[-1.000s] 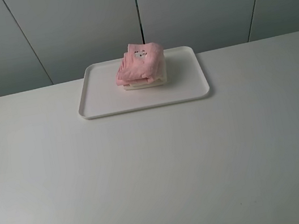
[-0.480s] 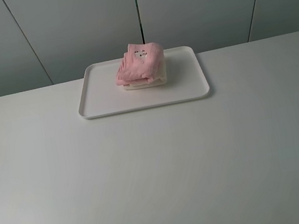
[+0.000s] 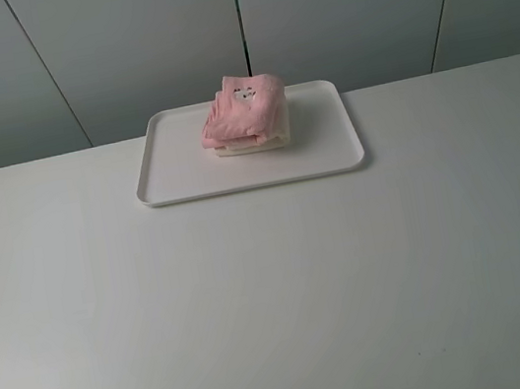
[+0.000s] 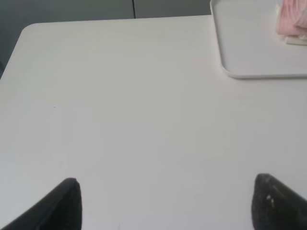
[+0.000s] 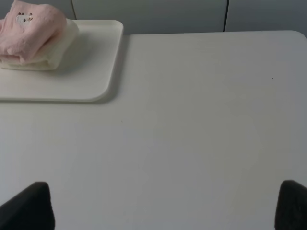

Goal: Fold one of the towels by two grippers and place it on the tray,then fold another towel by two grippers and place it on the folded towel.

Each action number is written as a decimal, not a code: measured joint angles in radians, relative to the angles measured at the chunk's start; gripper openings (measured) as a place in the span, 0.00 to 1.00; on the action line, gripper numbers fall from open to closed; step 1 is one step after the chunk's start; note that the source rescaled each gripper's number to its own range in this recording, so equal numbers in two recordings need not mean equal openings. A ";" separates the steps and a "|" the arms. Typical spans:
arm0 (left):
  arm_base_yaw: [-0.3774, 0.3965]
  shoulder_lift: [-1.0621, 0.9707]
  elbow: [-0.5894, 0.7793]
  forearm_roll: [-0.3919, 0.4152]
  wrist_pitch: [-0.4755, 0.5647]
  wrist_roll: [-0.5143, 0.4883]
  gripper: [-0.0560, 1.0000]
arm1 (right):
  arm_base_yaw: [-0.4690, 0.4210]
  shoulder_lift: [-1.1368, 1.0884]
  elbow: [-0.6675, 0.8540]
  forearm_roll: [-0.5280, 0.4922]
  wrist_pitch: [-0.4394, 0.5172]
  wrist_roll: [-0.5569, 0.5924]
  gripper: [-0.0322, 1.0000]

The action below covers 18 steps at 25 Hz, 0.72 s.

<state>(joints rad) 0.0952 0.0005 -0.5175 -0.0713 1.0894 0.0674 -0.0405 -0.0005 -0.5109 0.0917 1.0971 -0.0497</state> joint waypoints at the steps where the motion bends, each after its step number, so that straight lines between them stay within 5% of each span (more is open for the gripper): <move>1: 0.000 0.000 0.000 0.000 0.000 -0.001 0.93 | 0.000 0.000 0.000 0.000 0.000 0.000 1.00; 18: 0.000 0.000 0.000 0.000 0.000 -0.002 0.93 | 0.000 0.000 0.000 0.000 0.000 0.000 1.00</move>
<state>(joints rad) 0.0952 0.0005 -0.5175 -0.0713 1.0894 0.0651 -0.0405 -0.0005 -0.5109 0.0917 1.0971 -0.0497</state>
